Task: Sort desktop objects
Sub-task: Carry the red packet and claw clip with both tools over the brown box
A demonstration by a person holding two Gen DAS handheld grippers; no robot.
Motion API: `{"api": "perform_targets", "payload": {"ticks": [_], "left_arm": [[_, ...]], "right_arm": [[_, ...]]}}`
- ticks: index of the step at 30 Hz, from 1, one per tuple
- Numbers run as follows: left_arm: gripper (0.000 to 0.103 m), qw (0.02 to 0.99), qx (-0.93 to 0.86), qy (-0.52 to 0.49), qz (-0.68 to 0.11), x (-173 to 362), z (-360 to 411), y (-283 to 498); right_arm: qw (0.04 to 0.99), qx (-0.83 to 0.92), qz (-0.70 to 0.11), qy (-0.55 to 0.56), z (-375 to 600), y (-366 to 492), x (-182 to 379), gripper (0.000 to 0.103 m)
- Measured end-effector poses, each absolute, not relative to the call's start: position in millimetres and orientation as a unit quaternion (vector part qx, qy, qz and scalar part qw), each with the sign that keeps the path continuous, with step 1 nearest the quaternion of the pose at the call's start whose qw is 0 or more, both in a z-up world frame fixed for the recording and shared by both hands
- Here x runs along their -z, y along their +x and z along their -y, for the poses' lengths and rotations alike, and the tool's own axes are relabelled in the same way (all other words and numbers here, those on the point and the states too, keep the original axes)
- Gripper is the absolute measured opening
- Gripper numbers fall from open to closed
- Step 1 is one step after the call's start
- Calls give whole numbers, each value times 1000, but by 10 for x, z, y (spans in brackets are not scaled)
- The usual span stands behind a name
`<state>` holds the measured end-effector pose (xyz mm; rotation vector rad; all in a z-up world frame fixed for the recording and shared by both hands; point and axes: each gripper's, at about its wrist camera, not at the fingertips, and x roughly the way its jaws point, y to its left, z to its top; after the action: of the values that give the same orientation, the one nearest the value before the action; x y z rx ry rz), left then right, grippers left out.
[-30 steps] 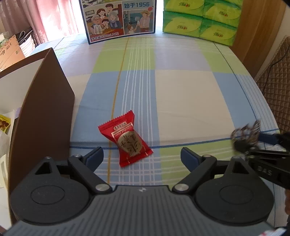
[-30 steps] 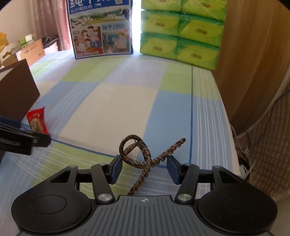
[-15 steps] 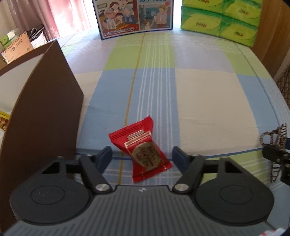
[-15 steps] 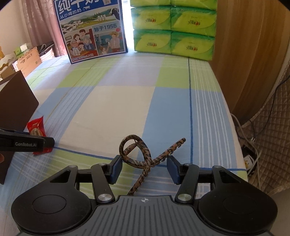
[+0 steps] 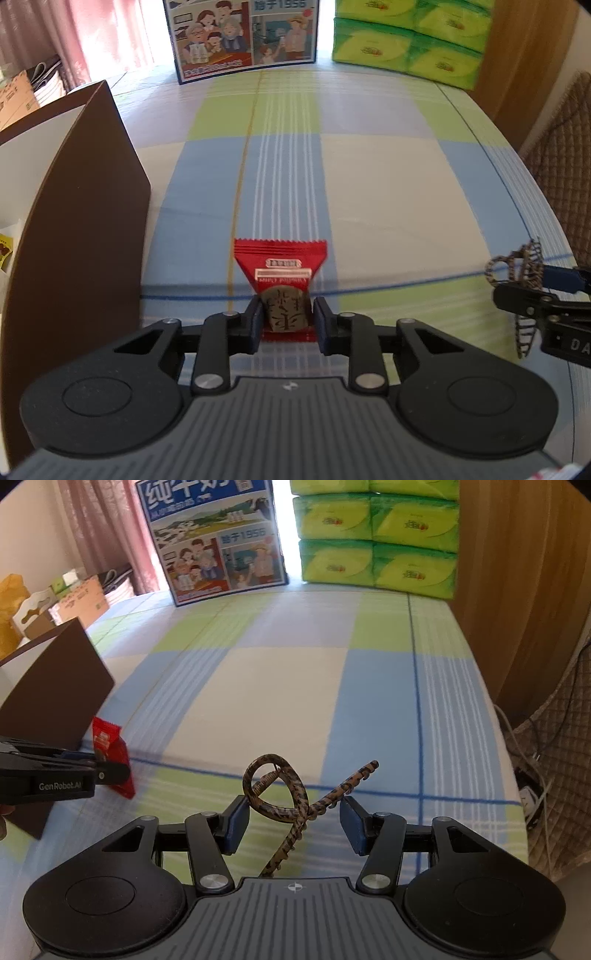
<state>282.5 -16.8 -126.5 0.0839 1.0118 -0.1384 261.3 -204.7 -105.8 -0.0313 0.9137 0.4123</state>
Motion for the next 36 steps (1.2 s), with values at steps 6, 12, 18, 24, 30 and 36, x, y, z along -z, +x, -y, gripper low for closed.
{"api": "perform_targets", "payload": {"ticks": [6,12,18,24,30,36], "left_arm": [[20,863,86,46,-496,1179,110,2586],[20,858,94,41,-503,1096,-10,2224],[20,854,80,32,-514,1043,-154,1909],[20,858,62,14,-510,954,-332,1666],[20,866,50,-3,-498,828,-517,1419],[20,872,31,-20,-488,719,-750,1242]], "right_arm": [[873,-215,-438,-14,2024,2418,989,51],[867,-235,-439,-22,1948,2241,941,51],[863,-262,-430,-35,1832,2087,846,51],[858,-289,-422,-48,1664,1909,756,51],[850,-320,-415,-61,1482,1711,671,51],[838,-354,-407,-76,1279,1533,584,51]]}}
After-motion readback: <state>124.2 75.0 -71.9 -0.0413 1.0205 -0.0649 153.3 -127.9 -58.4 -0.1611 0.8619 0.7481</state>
